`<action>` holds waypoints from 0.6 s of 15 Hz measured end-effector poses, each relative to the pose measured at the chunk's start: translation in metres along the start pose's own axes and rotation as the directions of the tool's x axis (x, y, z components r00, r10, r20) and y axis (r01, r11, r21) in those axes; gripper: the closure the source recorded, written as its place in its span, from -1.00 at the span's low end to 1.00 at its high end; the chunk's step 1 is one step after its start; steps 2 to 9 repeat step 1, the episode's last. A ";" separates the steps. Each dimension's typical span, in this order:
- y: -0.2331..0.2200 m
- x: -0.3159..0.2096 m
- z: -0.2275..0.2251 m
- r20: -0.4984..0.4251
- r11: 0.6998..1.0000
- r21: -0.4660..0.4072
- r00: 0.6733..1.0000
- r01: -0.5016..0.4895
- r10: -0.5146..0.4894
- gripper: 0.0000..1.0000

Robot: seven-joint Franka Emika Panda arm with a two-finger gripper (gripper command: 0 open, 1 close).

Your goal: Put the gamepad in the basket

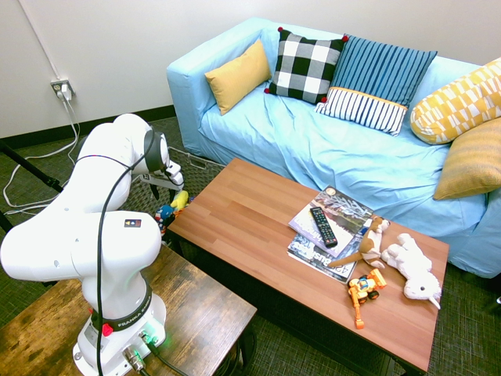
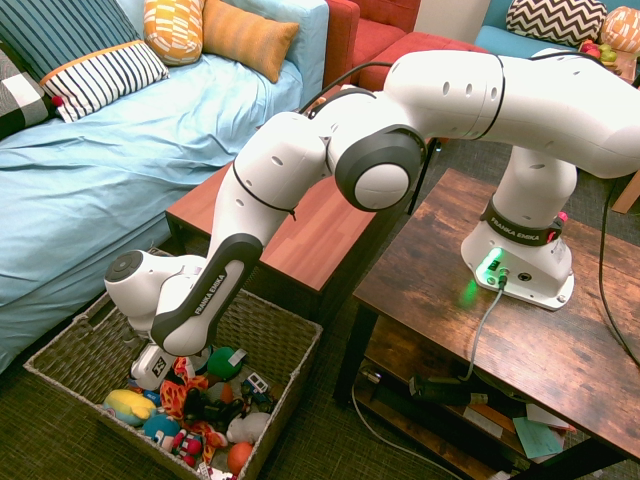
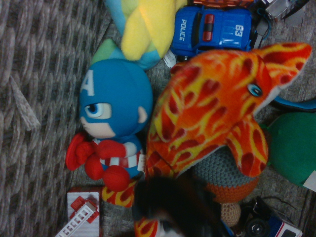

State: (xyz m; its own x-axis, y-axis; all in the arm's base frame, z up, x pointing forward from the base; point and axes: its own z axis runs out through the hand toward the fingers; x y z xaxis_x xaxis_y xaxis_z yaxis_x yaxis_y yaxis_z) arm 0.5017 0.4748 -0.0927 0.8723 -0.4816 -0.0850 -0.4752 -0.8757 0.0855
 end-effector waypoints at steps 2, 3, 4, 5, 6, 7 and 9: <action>0.001 0.001 0.000 0.006 1.000 -0.003 1.000 0.001 -0.001 -1.00; 0.001 0.001 0.000 0.006 1.000 -0.003 1.000 0.001 -0.001 -1.00; 0.001 0.001 0.000 0.006 1.000 -0.003 1.000 0.001 -0.001 -1.00; 0.001 0.001 0.000 0.006 1.000 -0.003 1.000 0.001 -0.001 -1.00; 0.001 0.001 0.000 0.006 1.000 -0.003 1.000 0.001 -0.001 -1.00; 0.001 0.001 0.000 0.006 1.000 -0.003 1.000 0.001 -0.001 -1.00; 0.001 0.001 0.000 0.006 1.000 -0.003 1.000 0.001 -0.001 -1.00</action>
